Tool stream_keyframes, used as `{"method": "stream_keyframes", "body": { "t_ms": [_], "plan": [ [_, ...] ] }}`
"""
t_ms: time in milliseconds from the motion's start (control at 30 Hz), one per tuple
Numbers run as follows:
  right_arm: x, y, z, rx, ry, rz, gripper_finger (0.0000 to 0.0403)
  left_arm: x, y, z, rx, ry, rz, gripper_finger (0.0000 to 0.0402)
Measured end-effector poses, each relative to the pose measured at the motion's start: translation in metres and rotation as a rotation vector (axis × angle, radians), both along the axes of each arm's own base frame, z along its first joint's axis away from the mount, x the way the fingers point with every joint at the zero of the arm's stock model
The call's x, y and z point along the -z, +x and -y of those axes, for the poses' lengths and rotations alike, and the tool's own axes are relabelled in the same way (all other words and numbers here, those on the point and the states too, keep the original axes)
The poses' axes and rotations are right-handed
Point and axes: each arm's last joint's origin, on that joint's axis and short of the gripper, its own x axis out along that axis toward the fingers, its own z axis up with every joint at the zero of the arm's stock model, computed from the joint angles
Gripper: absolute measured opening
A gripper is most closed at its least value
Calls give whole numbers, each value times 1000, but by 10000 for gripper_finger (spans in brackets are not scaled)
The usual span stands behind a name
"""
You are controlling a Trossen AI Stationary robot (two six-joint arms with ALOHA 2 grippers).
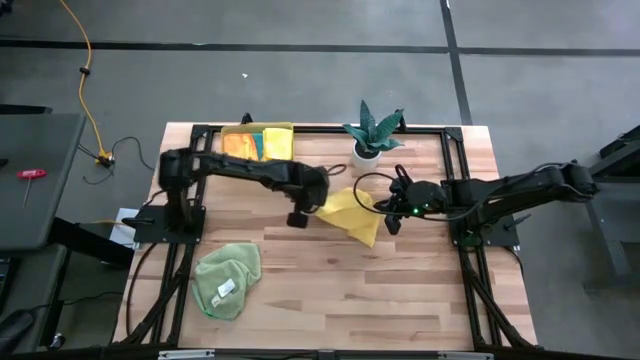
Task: Fold microfiber towels
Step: Fold the yellow microfiber cloth
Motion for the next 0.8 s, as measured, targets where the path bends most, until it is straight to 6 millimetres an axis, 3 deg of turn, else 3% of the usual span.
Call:
{"method": "stream_keyframes", "body": {
  "t_ms": [133, 267, 400, 567, 800],
  "plan": [
    [-24, 1, 5, 8, -64, -34, 0, -47, -31, 1, -57, -69, 12, 2],
    [-53, -2, 14, 26, -140, -79, 0, -100, -67, 3, -145, -98, 126, 1],
    [-80, -7, 23, 58, -207, -119, 0, -141, -101, 9, -238, -124, 261, 1],
    [-113, -12, 34, 86, -267, -90, 0, -173, -130, 9, -352, -127, 406, 0],
    [-140, -17, 49, 114, -367, -58, 0, -208, -138, -2, -378, -55, 510, 0]
  ]
}}
